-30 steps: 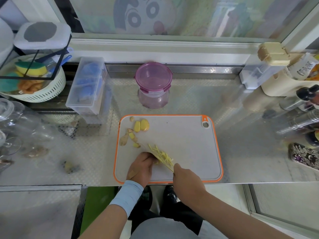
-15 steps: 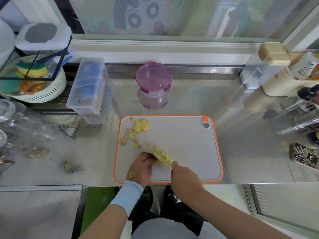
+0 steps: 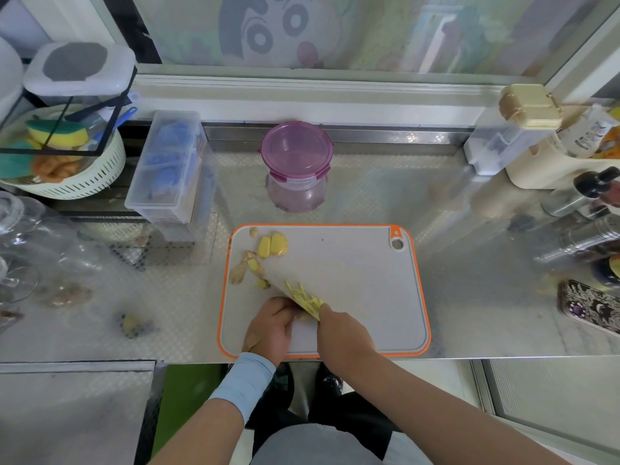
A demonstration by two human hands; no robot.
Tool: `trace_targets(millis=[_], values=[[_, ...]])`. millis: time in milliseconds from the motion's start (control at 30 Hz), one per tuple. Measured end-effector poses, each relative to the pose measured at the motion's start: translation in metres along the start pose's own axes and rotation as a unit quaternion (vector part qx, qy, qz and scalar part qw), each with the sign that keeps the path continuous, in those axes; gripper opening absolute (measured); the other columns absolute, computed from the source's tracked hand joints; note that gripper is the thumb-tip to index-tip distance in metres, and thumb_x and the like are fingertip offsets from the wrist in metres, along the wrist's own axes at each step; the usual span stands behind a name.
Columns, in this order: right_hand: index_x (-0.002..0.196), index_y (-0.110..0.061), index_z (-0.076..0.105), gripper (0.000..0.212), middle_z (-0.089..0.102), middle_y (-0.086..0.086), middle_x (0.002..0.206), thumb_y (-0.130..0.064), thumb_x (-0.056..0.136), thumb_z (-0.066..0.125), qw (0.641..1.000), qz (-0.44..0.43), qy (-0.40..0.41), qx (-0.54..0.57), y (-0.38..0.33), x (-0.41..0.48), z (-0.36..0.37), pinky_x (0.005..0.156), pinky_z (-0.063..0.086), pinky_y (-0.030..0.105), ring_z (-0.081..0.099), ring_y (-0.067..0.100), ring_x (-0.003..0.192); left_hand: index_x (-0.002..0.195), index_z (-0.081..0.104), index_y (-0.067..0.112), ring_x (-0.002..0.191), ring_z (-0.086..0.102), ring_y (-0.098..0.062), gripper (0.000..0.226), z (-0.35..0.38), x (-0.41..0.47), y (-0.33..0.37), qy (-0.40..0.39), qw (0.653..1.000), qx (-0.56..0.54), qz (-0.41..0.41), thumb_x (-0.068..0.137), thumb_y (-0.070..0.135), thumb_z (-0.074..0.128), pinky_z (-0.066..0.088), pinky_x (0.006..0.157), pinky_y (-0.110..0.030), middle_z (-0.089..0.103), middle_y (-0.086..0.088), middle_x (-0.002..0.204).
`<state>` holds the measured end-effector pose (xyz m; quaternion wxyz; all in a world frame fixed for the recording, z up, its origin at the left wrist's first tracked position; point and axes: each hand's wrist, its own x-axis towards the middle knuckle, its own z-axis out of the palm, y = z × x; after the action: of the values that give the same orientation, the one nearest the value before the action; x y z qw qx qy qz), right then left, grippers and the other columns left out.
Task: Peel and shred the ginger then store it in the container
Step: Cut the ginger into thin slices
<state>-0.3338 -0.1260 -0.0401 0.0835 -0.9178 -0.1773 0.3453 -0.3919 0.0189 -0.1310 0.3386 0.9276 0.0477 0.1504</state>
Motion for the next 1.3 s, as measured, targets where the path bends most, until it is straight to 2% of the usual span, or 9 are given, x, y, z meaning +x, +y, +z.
trace_targets(millis=[100, 267, 367, 467, 600, 833, 1033, 1167, 1300], values=[[0.111, -0.014, 0.042, 0.021, 0.059, 0.010, 0.092, -0.004, 0.093, 0.040, 1.000, -0.006, 0.012, 0.002, 0.003, -0.001, 0.000, 0.063, 0.039, 0.034, 0.049, 0.028, 0.073, 0.091, 0.074, 0.011, 0.101, 0.056, -0.015, 0.025, 0.001, -0.001, 0.001, -0.002, 1.000, -0.004, -0.011, 0.086, 0.014, 0.050, 0.040, 0.091, -0.015, 0.063, 0.001, 0.105], [0.100, -0.019, 0.034, 0.013, 0.049, -0.001, 0.072, -0.010, 0.098, 0.043, 0.999, -0.022, 0.029, 0.000, 0.020, -0.016, 0.007, 0.045, 0.029, 0.027, 0.048, 0.017, 0.059, 0.086, 0.075, 0.011, 0.098, 0.057, -0.017, 0.028, 0.001, -0.001, 0.001, 0.005, 1.000, -0.004, -0.011, 0.088, 0.016, 0.048, 0.046, 0.088, -0.024, 0.068, -0.005, 0.100], [0.093, -0.019, 0.033, 0.014, 0.048, 0.001, 0.070, -0.009, 0.098, 0.042, 1.000, -0.016, 0.023, 0.004, 0.031, -0.025, 0.010, 0.045, 0.030, 0.028, 0.046, 0.016, 0.056, 0.085, 0.075, 0.013, 0.096, 0.060, -0.018, 0.027, 0.002, -0.002, 0.000, 0.000, 1.000, -0.014, -0.023, 0.087, 0.016, 0.048, 0.051, 0.081, -0.029, 0.067, -0.002, 0.100], [0.094, -0.018, 0.034, 0.013, 0.046, 0.000, 0.069, -0.008, 0.097, 0.043, 1.000, -0.016, 0.023, -0.007, 0.032, -0.024, 0.011, 0.045, 0.027, 0.028, 0.044, 0.015, 0.056, 0.086, 0.075, 0.013, 0.098, 0.060, -0.019, 0.027, 0.001, -0.002, 0.001, -0.003, 1.000, -0.021, -0.017, 0.087, 0.016, 0.048, 0.050, 0.084, -0.030, 0.066, -0.002, 0.101], [0.111, -0.014, 0.043, 0.018, 0.050, 0.002, 0.076, -0.006, 0.095, 0.042, 1.000, -0.015, 0.020, -0.010, 0.020, -0.007, 0.009, 0.049, 0.034, 0.030, 0.047, 0.020, 0.060, 0.087, 0.075, 0.011, 0.099, 0.057, -0.017, 0.027, -0.002, 0.000, 0.004, -0.001, 1.000, -0.023, -0.007, 0.086, 0.014, 0.048, 0.047, 0.086, -0.026, 0.066, -0.001, 0.100], [0.107, -0.016, 0.042, 0.017, 0.047, 0.001, 0.075, -0.005, 0.094, 0.042, 1.000, -0.011, 0.017, 0.001, 0.013, 0.002, 0.008, 0.060, 0.044, 0.032, 0.052, 0.026, 0.069, 0.093, 0.073, 0.009, 0.101, 0.053, -0.016, 0.028, -0.007, 0.002, 0.010, -0.015, 1.000, 0.007, 0.000, 0.087, 0.016, 0.047, 0.037, 0.088, -0.013, 0.054, 0.006, 0.109], [0.096, -0.018, 0.034, 0.010, 0.048, 0.000, 0.072, -0.010, 0.097, 0.040, 1.000, -0.020, 0.020, 0.010, 0.022, -0.011, 0.010, 0.049, 0.035, 0.032, 0.049, 0.020, 0.061, 0.091, 0.073, 0.009, 0.097, 0.055, -0.018, 0.026, -0.004, -0.001, 0.006, -0.015, 1.000, 0.019, -0.003, 0.086, 0.014, 0.048, 0.041, 0.085, -0.017, 0.064, -0.006, 0.103], [0.095, -0.018, 0.034, 0.013, 0.051, 0.002, 0.074, -0.009, 0.097, 0.043, 1.000, -0.017, 0.010, -0.005, 0.031, -0.020, 0.013, 0.052, 0.040, 0.031, 0.051, 0.020, 0.063, 0.089, 0.073, 0.009, 0.097, 0.055, -0.018, 0.025, -0.004, -0.001, 0.006, -0.014, 1.000, 0.010, 0.005, 0.085, 0.013, 0.048, 0.041, 0.085, -0.017, 0.057, 0.002, 0.107], [0.108, -0.015, 0.039, 0.017, 0.046, 0.000, 0.073, -0.005, 0.094, 0.043, 1.000, -0.014, 0.010, -0.014, 0.027, -0.010, 0.011, 0.054, 0.039, 0.032, 0.047, 0.019, 0.061, 0.091, 0.073, 0.009, 0.100, 0.054, -0.018, 0.026, -0.005, 0.001, 0.008, -0.020, 1.000, 0.012, 0.018, 0.084, 0.011, 0.048, 0.041, 0.087, -0.016, 0.054, 0.004, 0.109]])
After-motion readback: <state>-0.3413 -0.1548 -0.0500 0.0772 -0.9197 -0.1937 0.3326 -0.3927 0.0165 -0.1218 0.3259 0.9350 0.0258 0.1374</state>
